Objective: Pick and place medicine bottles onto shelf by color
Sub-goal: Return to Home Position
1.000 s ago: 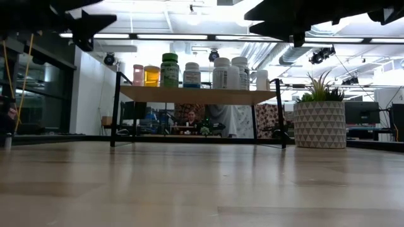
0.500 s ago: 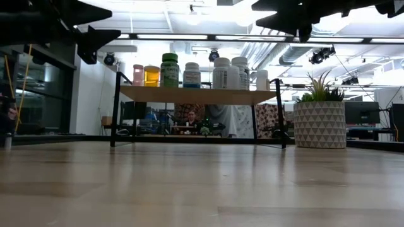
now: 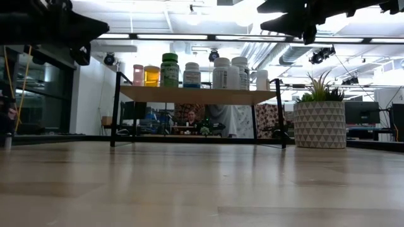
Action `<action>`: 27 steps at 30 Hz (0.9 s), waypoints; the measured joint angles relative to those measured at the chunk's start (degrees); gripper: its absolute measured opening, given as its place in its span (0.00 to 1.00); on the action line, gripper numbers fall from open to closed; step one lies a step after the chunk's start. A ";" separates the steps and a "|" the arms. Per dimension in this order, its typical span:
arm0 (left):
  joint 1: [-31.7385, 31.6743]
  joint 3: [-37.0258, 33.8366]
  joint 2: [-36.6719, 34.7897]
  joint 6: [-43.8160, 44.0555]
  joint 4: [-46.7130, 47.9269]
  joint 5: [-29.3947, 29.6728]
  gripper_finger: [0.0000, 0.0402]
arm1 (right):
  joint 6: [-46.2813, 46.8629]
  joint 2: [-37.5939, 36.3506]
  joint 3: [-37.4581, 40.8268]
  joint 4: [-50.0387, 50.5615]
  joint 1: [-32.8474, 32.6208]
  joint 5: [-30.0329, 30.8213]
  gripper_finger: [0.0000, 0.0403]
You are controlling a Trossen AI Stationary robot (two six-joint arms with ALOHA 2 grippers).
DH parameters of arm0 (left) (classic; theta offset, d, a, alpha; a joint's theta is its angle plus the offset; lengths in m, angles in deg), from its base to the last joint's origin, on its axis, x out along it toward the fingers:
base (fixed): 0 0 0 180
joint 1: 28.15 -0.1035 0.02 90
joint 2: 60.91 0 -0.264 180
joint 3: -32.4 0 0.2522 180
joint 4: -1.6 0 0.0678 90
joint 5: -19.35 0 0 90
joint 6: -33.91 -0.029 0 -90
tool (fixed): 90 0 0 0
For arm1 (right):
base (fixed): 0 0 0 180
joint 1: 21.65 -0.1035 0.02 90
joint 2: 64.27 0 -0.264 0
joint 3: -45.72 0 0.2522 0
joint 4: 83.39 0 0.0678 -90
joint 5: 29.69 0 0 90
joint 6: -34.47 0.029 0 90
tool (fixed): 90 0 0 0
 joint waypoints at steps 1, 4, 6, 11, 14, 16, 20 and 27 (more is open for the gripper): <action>0.00 0.00 -0.49 -0.01 0.97 0.11 0.02 | 0.39 0.00 0.00 0.04 0.00 -0.02 0.54; 0.00 -0.31 -1.78 0.01 3.00 0.87 0.02 | 1.10 0.00 0.00 0.12 0.00 -0.07 0.54; 0.00 -0.98 -2.67 0.03 3.19 0.94 0.01 | 1.30 0.00 0.00 0.16 0.00 -0.09 0.54; -0.10 -3.99 -5.39 0.52 2.61 1.76 0.00 | 2.59 -1.42 0.00 1.98 0.00 -2.28 0.54; -0.53 -4.94 -7.15 1.36 3.33 2.65 0.00 | 4.74 -3.74 0.01 5.25 -0.23 -3.74 0.54; -0.63 -4.94 -7.98 1.53 4.31 2.45 0.00 | 5.57 -5.37 0.50 6.81 -0.84 -3.44 0.54; -0.61 -4.94 -8.95 1.54 7.86 2.53 0.00 | 5.83 -8.51 3.05 7.43 -3.19 0.50 0.54; -0.61 -4.94 -8.94 1.02 8.78 2.93 0.00 | 8.55 -17.92 10.44 7.34 -4.99 2.62 0.43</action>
